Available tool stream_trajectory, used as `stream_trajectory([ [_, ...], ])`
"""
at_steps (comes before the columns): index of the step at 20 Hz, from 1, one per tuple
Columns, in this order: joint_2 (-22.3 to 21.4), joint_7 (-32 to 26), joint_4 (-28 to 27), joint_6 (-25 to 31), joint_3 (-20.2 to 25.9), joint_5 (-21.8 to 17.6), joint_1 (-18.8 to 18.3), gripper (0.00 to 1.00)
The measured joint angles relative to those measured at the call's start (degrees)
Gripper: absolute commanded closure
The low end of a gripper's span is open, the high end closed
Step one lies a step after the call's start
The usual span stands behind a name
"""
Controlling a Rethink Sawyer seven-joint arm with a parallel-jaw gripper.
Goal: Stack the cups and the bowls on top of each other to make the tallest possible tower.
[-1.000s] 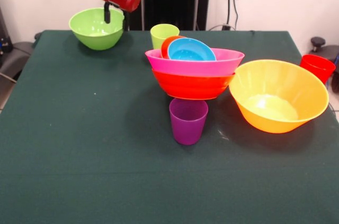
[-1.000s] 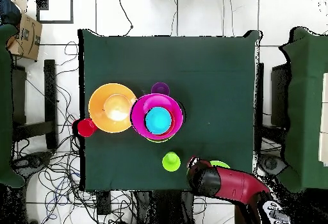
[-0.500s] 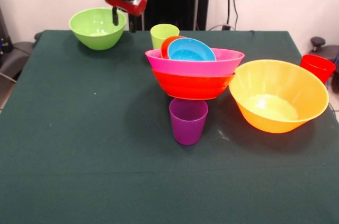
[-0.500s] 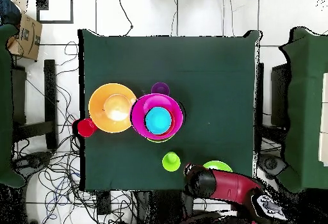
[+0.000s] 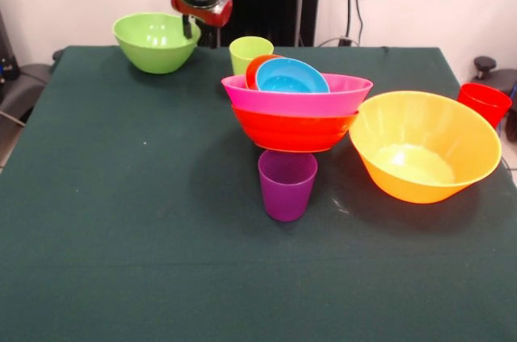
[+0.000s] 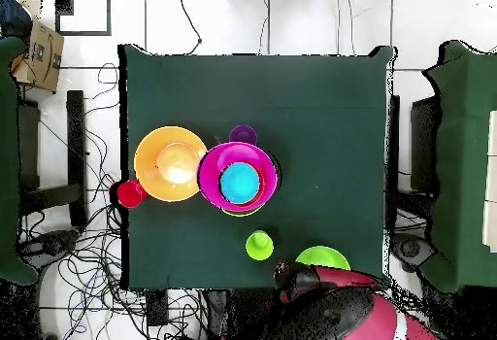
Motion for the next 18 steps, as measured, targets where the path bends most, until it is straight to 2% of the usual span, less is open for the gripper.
stream_trajectory([
  [8, 2.28, 0.00, -0.20, -1.13, -1.55, -1.72, 0.00, 0.00],
  [18, 3.02, 0.00, -1.37, -1.25, -2.48, -3.29, -0.20, 0.00],
])
